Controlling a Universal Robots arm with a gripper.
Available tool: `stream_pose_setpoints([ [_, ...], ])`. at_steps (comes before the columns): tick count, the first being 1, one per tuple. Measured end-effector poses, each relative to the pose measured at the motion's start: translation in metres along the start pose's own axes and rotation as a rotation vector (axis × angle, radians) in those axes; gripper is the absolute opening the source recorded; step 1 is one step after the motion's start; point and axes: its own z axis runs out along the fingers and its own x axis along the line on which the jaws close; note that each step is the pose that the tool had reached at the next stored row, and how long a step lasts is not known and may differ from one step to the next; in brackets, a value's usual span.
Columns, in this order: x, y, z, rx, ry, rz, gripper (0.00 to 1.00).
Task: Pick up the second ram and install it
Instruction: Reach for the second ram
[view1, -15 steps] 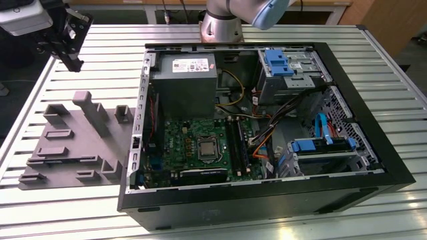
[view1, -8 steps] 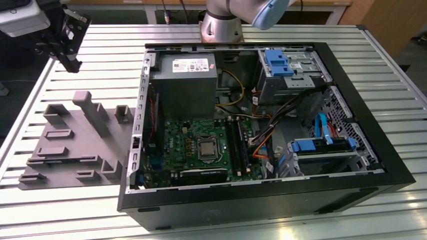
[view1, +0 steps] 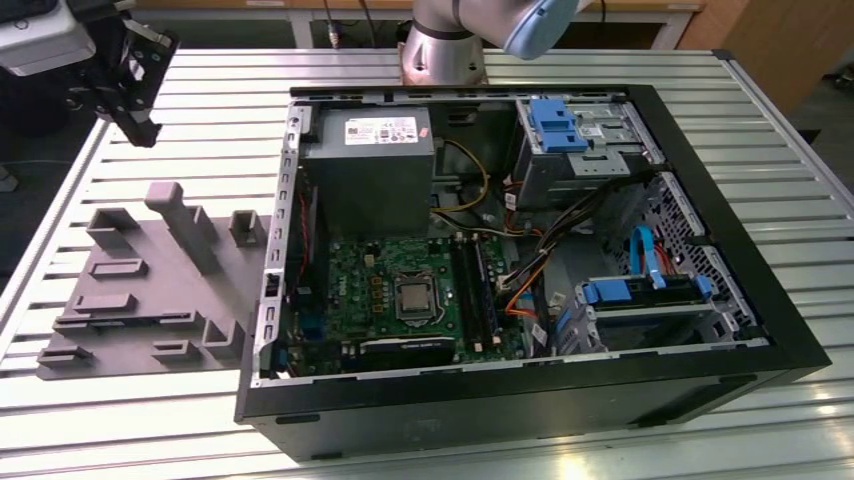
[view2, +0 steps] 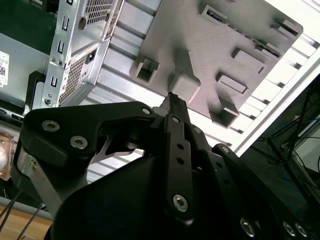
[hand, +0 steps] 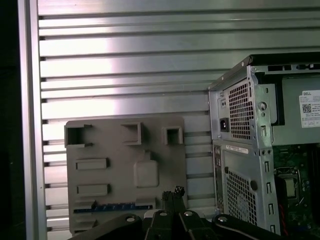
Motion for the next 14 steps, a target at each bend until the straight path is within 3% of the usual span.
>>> stream_pose_setpoints([
  [14,0.0010,-0.0050,0.0012,0.0000,0.0001,0.000,0.11],
])
